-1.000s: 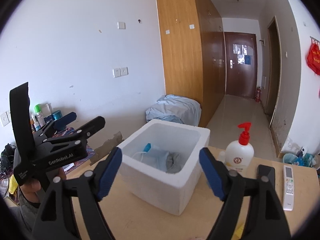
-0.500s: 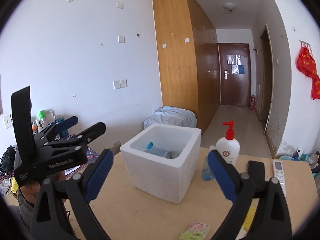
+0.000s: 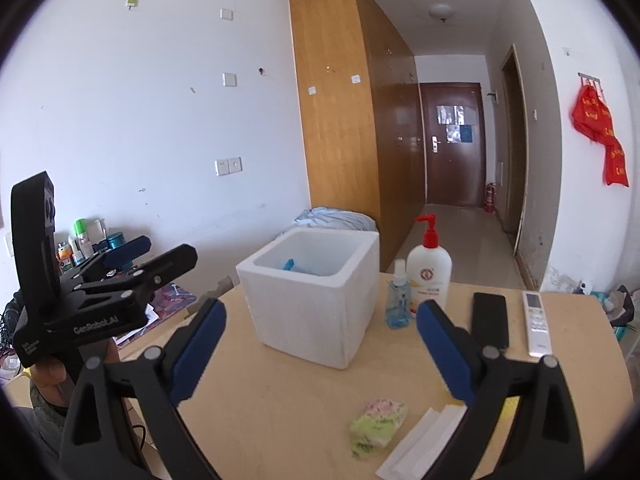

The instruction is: Organize soft objects

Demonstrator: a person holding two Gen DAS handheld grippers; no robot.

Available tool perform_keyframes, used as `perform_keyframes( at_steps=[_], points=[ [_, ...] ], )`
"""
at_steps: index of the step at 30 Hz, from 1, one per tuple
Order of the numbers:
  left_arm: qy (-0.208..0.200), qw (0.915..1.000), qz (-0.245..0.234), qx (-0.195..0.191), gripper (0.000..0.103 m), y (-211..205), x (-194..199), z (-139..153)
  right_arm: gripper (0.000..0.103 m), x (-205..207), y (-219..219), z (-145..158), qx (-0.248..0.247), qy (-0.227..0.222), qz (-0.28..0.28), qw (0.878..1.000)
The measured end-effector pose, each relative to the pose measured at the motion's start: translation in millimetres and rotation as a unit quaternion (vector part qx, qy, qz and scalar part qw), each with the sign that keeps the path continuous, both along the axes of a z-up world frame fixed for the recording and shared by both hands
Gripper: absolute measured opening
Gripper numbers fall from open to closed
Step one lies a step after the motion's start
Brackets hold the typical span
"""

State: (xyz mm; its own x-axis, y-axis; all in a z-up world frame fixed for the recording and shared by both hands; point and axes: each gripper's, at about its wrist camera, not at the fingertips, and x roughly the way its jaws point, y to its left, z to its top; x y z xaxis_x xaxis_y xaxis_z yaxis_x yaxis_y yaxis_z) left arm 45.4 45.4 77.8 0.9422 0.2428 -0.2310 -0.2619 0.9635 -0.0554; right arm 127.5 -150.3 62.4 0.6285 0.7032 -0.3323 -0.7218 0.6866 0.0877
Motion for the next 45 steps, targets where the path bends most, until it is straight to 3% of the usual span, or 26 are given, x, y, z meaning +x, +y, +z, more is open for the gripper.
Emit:
perform_keyframes(
  at_steps=[17, 45],
  points=[
    [0.008, 0.9984, -0.051, -0.022, 0.103, -32.9, -24.5, -31.7, 0.098, -37.4, -42.5, -20.0, 0.014, 0.003, -0.043, 0.999],
    [0.061, 0.9896, -0.125, -0.036, 0.103, -64.0, 1.8, -81.6, 0.098, -39.0, -74.8, -61.1, -0.005, 0.051, -0.103, 0.993]
  ],
)
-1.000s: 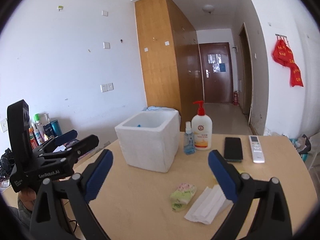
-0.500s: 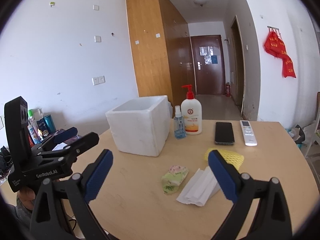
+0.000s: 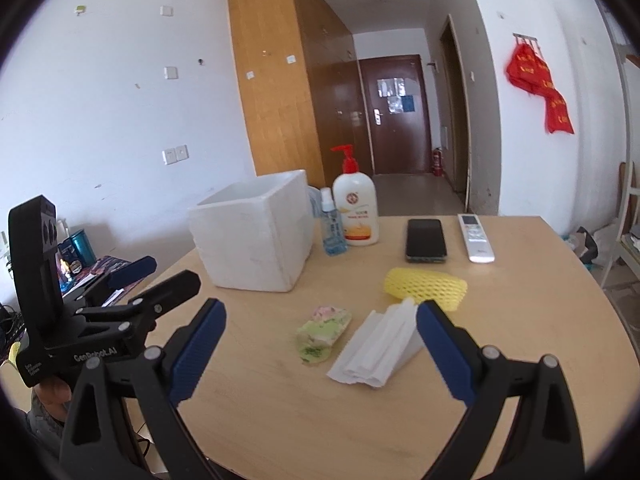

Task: Organize soft objects
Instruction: 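Lower the left gripper to the snack packet while the right gripper lowers to the tissues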

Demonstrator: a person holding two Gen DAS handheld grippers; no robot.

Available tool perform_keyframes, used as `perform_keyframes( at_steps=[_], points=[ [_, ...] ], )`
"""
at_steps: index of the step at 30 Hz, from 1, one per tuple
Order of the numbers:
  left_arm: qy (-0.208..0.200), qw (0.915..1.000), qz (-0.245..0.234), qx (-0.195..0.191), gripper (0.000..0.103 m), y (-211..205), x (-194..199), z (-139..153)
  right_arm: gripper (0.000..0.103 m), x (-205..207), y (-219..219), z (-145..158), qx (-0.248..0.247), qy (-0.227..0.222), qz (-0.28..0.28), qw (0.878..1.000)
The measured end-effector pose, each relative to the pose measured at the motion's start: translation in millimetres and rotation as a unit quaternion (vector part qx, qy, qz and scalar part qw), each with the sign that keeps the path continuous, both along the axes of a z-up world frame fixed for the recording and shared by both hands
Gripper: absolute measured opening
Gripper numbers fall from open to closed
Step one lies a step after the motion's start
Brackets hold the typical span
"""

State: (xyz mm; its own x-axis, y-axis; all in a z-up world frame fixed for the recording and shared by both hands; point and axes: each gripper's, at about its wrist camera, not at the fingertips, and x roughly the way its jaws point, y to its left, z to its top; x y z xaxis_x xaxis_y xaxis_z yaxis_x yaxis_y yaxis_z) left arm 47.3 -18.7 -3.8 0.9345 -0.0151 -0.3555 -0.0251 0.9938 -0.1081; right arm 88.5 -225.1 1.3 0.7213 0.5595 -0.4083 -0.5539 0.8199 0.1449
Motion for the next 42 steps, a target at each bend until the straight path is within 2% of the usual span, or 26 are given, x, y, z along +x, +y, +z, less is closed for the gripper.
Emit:
perform_keyframes(
  at_steps=[12, 18, 27, 39, 40, 42],
  points=[
    [0.03, 0.999, -0.032, 0.003, 0.103, -16.2, 24.2, -16.1, 0.098, 18.8, -15.6, -24.8, -0.019, 0.046, -0.034, 0.998],
    [0.038, 0.9985, -0.038, 0.003, 0.103, -18.6, 30.9, -23.1, 0.098, 23.0, -24.7, -30.4, -0.017, 0.041, -0.051, 0.998],
    [0.056, 0.9973, -0.046, 0.01, 0.103, -26.6, 46.6, -31.7, 0.098, 33.8, -23.2, -41.7, -0.03, 0.064, -0.067, 0.995],
    [0.088, 0.9952, -0.042, 0.011, 0.103, -25.9, 81.2, -49.1, 0.098, 51.4, -22.1, -53.6, -0.042, 0.089, -0.049, 0.994],
    [0.092, 0.9948, -0.042, 0.009, 0.103, -25.3, 84.0, -50.9, 0.096, 52.7, -21.0, -55.2, -0.044, 0.091, -0.046, 0.994],
    [0.103, 0.9936, -0.045, 0.003, 0.103, -23.8, 91.0, -55.8, 0.087, 56.6, -19.6, -58.5, -0.042, 0.099, -0.036, 0.994]
  ],
)
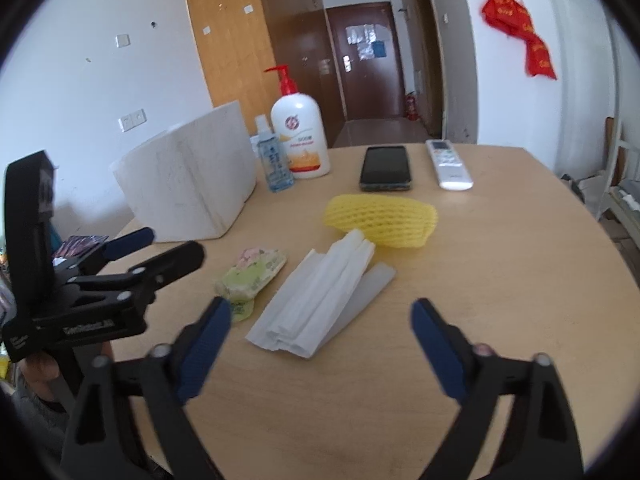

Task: Organize soft objects
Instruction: 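Lower the left gripper to the snack packet while the right gripper lowers to the tissues, then close the left gripper on the green snack packet while the right gripper pinches the white tissues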

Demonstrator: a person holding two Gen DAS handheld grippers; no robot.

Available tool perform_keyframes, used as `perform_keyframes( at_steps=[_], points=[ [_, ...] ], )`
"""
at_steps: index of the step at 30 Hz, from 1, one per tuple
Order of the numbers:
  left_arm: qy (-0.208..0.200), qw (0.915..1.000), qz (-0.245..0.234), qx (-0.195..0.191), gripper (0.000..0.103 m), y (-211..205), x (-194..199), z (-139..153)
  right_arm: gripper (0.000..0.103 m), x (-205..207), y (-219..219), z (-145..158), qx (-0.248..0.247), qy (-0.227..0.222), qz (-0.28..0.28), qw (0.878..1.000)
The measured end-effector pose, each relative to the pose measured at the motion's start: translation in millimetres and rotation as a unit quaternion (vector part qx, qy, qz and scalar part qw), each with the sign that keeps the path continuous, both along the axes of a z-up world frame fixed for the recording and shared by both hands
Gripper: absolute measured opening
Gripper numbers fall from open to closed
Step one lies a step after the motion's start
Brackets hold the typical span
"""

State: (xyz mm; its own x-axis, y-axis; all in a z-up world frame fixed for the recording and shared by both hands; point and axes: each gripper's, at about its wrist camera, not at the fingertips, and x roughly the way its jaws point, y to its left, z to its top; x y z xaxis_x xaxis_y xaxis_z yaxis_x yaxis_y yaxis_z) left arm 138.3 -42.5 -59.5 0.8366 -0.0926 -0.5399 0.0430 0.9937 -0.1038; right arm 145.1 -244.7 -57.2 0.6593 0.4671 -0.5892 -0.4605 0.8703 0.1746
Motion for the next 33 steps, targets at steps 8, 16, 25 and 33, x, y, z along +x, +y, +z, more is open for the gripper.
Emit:
perform_keyframes(
  at_steps=[8, 16, 25, 33],
  points=[
    [0.04, 0.9991, -0.008, -0.014, 0.103, -2.4, 23.1, -15.3, 0.08, 15.2, 9.8, -11.3, -0.002, 0.027, 0.027, 0.999],
    [0.092, 0.9954, -0.014, -0.025, 0.092, -6.2, 43.3, -31.1, 0.071, 30.0, 18.6, -18.6, -0.009, 0.048, 0.042, 0.998],
    [0.118, 0.9921, -0.027, -0.031, 0.079, -10.6, 50.7, -39.6, 0.065, 37.9, 26.4, -30.1, -0.022, 0.065, 0.059, 0.996],
    [0.144, 0.988, -0.036, -0.042, 0.062, -10.3, 56.4, -49.8, 0.057, 42.3, 33.5, -34.5, -0.035, 0.066, 0.062, 0.995]
  ],
)
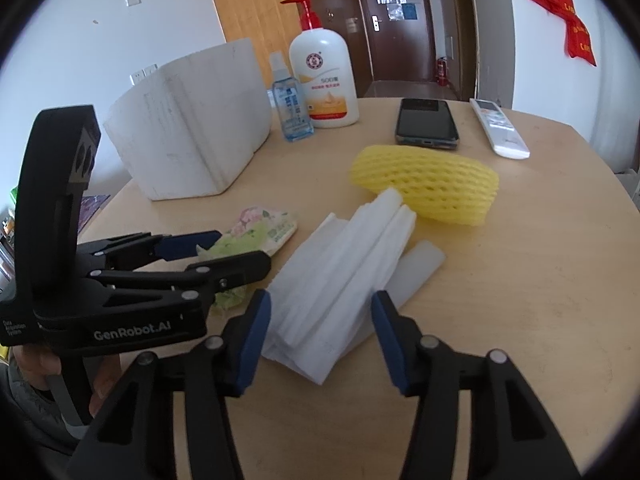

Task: Organize soft objects
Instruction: 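Close the left gripper on the green snack packet while the right gripper pinches the white tissues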

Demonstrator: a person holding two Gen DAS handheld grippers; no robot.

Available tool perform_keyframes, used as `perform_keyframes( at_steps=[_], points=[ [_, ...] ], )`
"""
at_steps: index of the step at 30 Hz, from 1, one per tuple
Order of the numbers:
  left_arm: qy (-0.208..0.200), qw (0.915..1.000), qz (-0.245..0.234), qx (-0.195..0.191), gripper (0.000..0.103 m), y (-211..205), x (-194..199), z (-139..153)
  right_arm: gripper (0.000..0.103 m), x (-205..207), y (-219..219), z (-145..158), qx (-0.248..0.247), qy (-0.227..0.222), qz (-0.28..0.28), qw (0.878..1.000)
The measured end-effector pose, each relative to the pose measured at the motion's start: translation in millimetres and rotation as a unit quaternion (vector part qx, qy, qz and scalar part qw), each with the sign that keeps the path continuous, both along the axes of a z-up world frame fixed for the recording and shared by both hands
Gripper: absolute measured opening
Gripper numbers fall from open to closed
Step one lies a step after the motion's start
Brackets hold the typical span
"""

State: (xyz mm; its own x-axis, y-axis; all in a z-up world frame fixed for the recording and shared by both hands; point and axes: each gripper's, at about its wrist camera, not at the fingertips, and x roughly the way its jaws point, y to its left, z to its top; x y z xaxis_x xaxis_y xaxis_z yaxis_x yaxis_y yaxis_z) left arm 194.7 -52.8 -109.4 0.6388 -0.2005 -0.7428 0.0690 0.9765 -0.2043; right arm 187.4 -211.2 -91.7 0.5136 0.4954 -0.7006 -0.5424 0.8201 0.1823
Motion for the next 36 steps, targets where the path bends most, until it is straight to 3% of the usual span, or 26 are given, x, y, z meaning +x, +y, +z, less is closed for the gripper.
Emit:
perform_keyframes(
  at_steps=[3, 8, 10, 14, 18, 28, 36],
  points=[
    [-0.003, 1.0, 0.002, 0.0, 0.061, 0.8, -1.5, 0.7, 0.057, 0.5, 1.4, -0.3, -0.001, 0.001, 0.0, 1.0],
    [-0.007, 0.9999, 0.003, -0.014, 0.05, 3.7, -4.0, 0.8, 0.047, 2.6, 2.1, -2.5, -0.007, 0.005, -0.003, 1.0],
    [-0.007, 0.9998, 0.0, -0.02, 0.041, 5.1, -4.6, 0.3, 0.047, 2.9, 1.4, -2.7, -0.01, 0.005, -0.003, 1.0],
    [-0.006, 0.9995, -0.004, -0.03, 0.036, 6.2, -5.0, 0.0, 0.046, 3.5, 2.9, -2.0, -0.02, 0.003, -0.005, 1.0],
    [-0.006, 0.9991, -0.002, -0.043, 0.031, 10.9, -5.2, -0.9, 0.02, 1.9, 4.2, -1.5, -0.031, -0.009, -0.01, 0.999],
    [-0.034, 0.9986, -0.006, -0.04, 0.031, 10.5, -15.5, 8.0, 0.016, -5.9, -2.9, 12.5, -0.005, -0.027, -0.02, 0.999],
    [-0.081, 0.9964, -0.003, -0.027, 0.031, 12.4, -32.2, 25.6, 0.016, -16.7, -5.7, 30.5, 0.011, -0.047, -0.021, 0.999]
  ],
)
